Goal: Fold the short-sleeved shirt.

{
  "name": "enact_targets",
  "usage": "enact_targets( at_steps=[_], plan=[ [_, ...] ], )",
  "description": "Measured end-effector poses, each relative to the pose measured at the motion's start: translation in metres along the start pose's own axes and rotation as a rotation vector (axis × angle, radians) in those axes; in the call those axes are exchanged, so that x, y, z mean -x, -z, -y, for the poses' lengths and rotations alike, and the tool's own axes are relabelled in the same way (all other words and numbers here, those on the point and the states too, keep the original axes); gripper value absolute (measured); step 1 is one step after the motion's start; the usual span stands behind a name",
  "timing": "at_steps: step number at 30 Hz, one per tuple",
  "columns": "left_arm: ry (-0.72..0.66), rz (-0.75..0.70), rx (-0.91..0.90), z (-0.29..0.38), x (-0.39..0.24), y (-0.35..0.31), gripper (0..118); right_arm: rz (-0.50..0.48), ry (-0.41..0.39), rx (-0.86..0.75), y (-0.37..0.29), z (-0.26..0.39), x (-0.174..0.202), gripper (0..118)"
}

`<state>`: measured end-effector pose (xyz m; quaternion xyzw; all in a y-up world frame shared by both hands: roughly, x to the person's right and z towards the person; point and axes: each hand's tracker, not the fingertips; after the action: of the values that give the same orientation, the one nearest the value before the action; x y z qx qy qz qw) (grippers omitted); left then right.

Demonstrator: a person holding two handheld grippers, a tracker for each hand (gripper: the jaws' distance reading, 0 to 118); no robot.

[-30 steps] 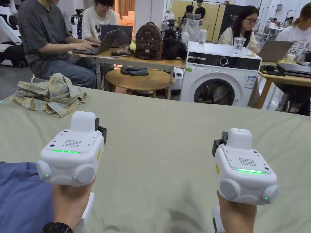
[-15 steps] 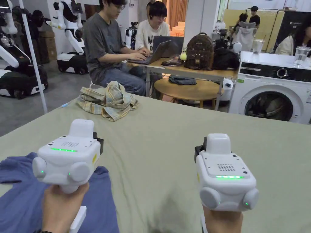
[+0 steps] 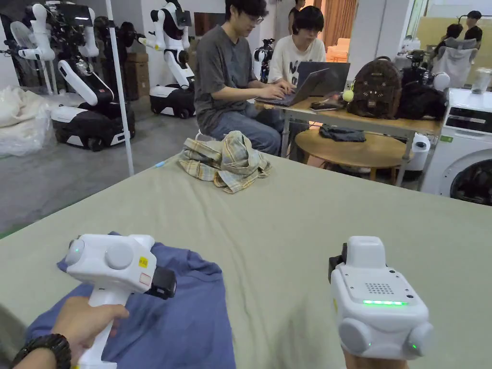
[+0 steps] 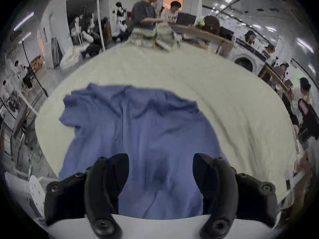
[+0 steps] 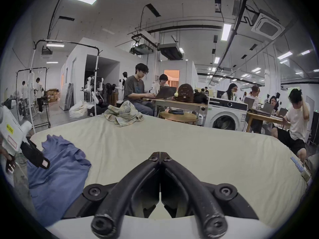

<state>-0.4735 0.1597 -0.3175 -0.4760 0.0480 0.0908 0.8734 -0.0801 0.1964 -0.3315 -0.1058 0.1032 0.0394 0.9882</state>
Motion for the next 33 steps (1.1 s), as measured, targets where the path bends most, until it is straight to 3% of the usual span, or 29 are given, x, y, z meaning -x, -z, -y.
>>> enact_targets(
  at_steps=[5,8,9,12,13,17,24,33],
  plan=[
    [-0.078,0.026,0.14,0.007,0.009,0.06,77,-0.003,-0.001,0.026,0.004,0.006,0.001,0],
    [0.039,-0.073,0.071,0.02,-0.013,0.059,77,-0.005,0.001,0.043,0.008,0.011,0.001,0],
    [0.043,-0.094,0.067,0.02,-0.019,0.058,67,-0.003,0.001,0.046,0.008,0.011,0.001,0],
    [0.079,-0.07,0.032,0.026,-0.031,0.053,12,-0.005,0.002,0.048,0.005,0.012,0.0,0],
    [0.087,-0.069,0.036,0.029,-0.031,0.055,1,-0.003,-0.002,0.049,0.006,0.013,-0.001,0],
    [0.006,-0.006,0.004,0.032,-0.018,0.051,0,0.0,-0.004,0.052,0.006,0.016,-0.006,0],
    [0.035,0.063,-0.215,0.0,-0.027,-0.01,0,0.032,0.025,0.037,0.001,0.012,-0.022,0],
    [0.146,0.23,-0.458,-0.068,-0.117,-0.104,0,0.114,0.064,-0.011,-0.022,-0.005,-0.068,0]
  ],
)
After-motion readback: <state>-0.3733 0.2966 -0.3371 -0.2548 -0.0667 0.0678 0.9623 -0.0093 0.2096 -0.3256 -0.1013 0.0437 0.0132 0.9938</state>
